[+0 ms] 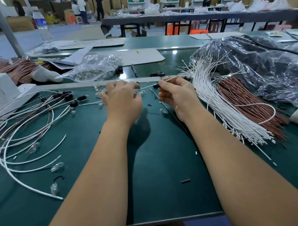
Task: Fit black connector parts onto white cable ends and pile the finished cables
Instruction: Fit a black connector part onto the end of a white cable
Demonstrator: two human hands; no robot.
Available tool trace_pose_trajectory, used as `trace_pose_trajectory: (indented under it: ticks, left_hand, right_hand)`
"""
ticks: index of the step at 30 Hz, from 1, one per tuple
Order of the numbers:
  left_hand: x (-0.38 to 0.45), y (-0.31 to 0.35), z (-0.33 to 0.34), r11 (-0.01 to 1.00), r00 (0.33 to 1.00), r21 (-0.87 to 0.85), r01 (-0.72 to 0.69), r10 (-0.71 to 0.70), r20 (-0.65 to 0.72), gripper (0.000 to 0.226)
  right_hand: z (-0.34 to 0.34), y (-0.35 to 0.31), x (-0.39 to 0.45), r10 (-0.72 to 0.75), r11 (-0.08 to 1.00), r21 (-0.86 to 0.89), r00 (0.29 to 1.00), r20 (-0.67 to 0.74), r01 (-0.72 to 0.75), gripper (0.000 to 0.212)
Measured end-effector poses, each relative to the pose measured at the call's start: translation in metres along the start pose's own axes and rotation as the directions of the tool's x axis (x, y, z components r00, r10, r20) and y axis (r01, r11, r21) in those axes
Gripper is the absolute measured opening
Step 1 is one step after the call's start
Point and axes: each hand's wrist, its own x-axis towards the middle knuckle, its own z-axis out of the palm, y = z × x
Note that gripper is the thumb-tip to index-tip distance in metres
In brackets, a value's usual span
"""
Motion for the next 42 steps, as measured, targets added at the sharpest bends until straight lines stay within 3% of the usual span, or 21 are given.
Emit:
trace_pose_trajectory:
  ticks: [2, 4, 9, 12, 18, 26, 30, 33, 39, 42]
  left_hand:
    - [-0.001, 0.007, 0.001, 0.972, 0.980, -0.130, -0.193, 0.196, 0.011, 0.024]
    - [-0.003, 0.010, -0.001, 0.934, 0.962, -0.251, -0.256, 0.271, 0.028, 0.022]
    - [0.002, -0.006, -0.003, 0.979, 0.992, -0.160, -0.126, 0.126, -0.010, 0.021]
    - [0.002, -0.011, -0.002, 0.981, 0.999, -0.191, -0.043, 0.043, -0.004, 0.022]
    - [-0.001, 0.007, -0.002, 0.894, 0.985, -0.427, -0.136, 0.168, 0.037, 0.019]
    - [0.000, 0.000, -0.005, 0.893, 0.991, -0.448, 0.040, 0.021, 0.131, 0.016]
    - [-0.001, 0.008, -0.006, 0.790, 0.988, -0.603, 0.110, -0.019, 0.155, 0.012]
    - [0.000, 0.011, -0.006, 0.776, 0.991, -0.624, 0.088, -0.008, 0.131, 0.010]
    - [0.002, 0.004, -0.004, 0.763, 0.993, -0.637, 0.108, -0.059, 0.098, 0.013]
    - [0.003, 0.002, -0.005, 0.751, 0.993, -0.650, 0.118, -0.073, 0.096, 0.012]
  right_hand:
    - [0.003, 0.002, -0.002, -0.027, 0.998, -0.061, 0.998, 0.056, 0.030, 0.012]
    - [0.005, 0.004, -0.003, -0.041, 0.994, -0.098, 0.996, 0.076, 0.049, 0.012]
    - [0.002, 0.001, 0.001, -0.036, 0.999, -0.005, 0.999, -0.021, 0.035, 0.008]
    - [-0.002, -0.001, 0.002, -0.019, 0.999, 0.050, 0.999, -0.025, 0.020, 0.008]
    - [0.002, 0.002, -0.002, -0.028, 0.999, -0.016, 0.996, 0.088, 0.030, 0.008]
    - [0.002, 0.004, -0.001, -0.032, 0.999, -0.041, 0.997, 0.068, 0.035, 0.011]
    - [0.004, 0.005, -0.002, -0.024, 0.997, -0.065, 0.991, 0.134, 0.033, 0.007]
    - [0.005, 0.004, -0.004, -0.012, 0.995, -0.092, 0.988, 0.155, 0.027, 0.006]
    - [0.002, -0.001, 0.001, 0.004, 0.999, 0.033, 1.000, -0.016, -0.003, 0.007]
    - [-0.004, -0.003, 0.004, 0.004, 0.991, 0.136, 0.997, -0.074, 0.006, 0.017]
